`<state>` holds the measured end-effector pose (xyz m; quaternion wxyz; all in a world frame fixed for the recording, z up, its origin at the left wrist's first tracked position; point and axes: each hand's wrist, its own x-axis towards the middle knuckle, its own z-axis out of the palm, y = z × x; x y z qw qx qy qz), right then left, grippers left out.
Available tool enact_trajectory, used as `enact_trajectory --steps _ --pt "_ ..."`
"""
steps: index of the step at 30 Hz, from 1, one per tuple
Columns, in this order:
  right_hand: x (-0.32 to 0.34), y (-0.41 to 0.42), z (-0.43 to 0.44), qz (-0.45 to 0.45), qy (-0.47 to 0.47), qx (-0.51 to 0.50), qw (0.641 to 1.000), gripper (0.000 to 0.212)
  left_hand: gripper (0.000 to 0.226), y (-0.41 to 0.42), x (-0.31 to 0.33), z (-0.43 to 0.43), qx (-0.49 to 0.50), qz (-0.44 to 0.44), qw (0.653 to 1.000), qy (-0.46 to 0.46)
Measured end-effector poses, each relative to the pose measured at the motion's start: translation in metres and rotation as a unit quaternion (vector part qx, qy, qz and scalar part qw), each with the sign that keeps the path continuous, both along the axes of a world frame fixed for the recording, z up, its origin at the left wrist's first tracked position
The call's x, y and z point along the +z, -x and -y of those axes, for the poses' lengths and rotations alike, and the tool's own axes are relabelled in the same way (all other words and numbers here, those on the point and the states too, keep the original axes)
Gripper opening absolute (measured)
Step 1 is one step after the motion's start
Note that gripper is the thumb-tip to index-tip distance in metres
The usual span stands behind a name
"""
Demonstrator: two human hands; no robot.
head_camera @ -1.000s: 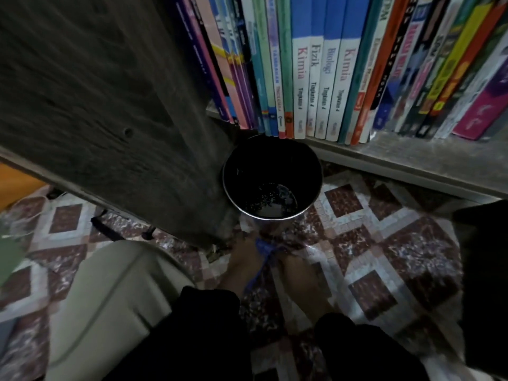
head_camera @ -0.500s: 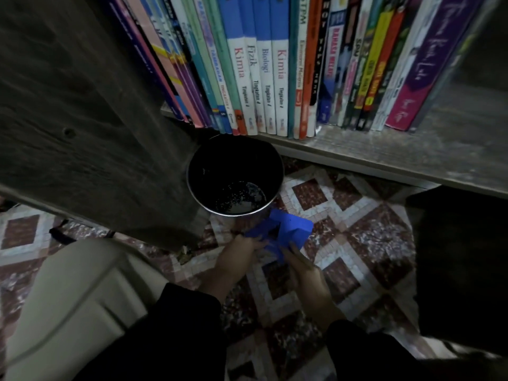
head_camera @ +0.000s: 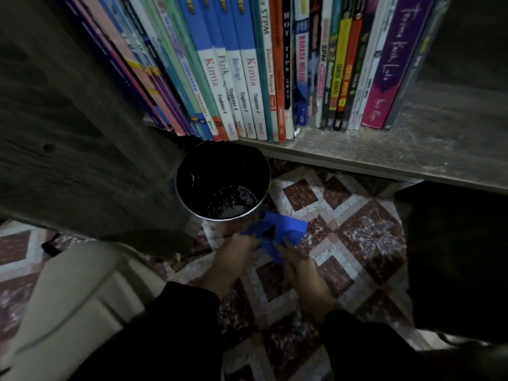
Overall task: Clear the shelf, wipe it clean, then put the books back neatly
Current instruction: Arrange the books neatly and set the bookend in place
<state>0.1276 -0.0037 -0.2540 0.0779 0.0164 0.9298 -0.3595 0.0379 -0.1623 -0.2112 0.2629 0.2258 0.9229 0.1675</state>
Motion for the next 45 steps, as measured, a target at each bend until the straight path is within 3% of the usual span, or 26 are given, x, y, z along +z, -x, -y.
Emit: enact_trajectory --steps 2,6,8,12,14,18,21,27,32,37,45 --pt "0.026 0.014 -0.013 -0.020 0.016 -0.024 0.999 0.033 0.028 0.006 0.024 -0.010 0.019 -0.027 0.999 -0.010" --pt "0.095 0.046 -0.050 0.015 -0.119 0.005 0.993 0.027 0.027 0.033 0.081 -0.036 0.001 -0.050 0.999 0.000" --pt "0.145 0.054 -0.067 0.033 -0.143 0.001 0.989 0.023 0.024 0.045 0.118 -0.051 -0.026 -0.049 0.998 -0.014" --pt "0.237 0.054 -0.096 0.012 -0.070 -0.019 0.997 0.014 0.019 0.058 0.203 -0.080 -0.067 -0.060 0.993 -0.079" --pt "0.280 0.052 -0.116 -0.025 -0.033 -0.047 0.998 0.015 0.024 0.056 0.249 -0.093 -0.058 -0.114 0.983 -0.134" --pt "0.349 0.051 -0.155 -0.087 0.003 -0.154 0.984 0.017 0.025 0.050 0.317 -0.111 -0.005 -0.242 0.929 -0.281" --pt "0.381 0.054 -0.181 -0.096 -0.028 -0.242 0.965 0.014 0.025 0.059 0.339 -0.124 0.029 -0.285 0.912 -0.293" --pt "0.385 0.074 -0.198 -0.128 -0.190 -0.390 0.892 0.020 0.036 0.076 0.340 -0.157 0.050 -0.284 0.928 -0.238" --pt "0.368 0.094 -0.194 -0.150 -0.242 -0.436 0.854 0.023 0.045 0.079 0.338 -0.179 0.028 -0.296 0.942 -0.158" --pt "0.340 0.094 -0.188 -0.176 -0.229 -0.433 0.854 0.026 0.055 0.079 0.327 -0.194 0.010 -0.277 0.953 -0.120" --pt "0.304 0.077 -0.206 -0.233 -0.167 -0.429 0.857 0.038 0.072 0.080 0.300 -0.203 -0.022 -0.344 0.938 -0.028"
